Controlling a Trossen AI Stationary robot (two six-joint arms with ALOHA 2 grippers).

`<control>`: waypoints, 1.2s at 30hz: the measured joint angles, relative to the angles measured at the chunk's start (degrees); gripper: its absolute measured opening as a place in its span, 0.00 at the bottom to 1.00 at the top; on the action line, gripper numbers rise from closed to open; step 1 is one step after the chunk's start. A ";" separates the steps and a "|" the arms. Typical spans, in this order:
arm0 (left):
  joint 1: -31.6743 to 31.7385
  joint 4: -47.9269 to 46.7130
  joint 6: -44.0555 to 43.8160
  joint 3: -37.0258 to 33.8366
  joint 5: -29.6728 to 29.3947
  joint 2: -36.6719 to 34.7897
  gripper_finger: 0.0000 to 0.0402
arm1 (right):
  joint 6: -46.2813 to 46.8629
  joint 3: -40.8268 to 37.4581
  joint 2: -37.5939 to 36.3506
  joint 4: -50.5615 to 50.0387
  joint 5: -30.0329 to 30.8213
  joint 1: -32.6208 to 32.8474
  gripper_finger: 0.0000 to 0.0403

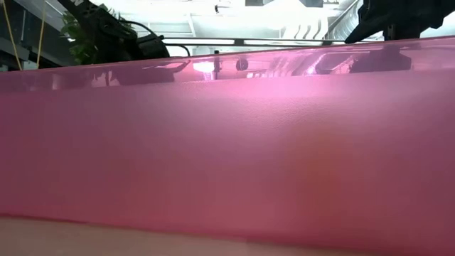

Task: Pick and place pill bottles into a basket
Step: Put the white medicine bottle into the red container

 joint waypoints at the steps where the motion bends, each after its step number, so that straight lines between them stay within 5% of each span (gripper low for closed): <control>1: 0.00 -0.01 0.02 0.00 0.03 0.01 0.94 | 0.02 0.00 0.00 -0.02 0.00 -0.02 0.72; 36: 0.00 2.53 -0.26 0.00 1.04 3.50 0.91 | -0.33 0.04 0.00 -1.22 0.02 -0.01 0.72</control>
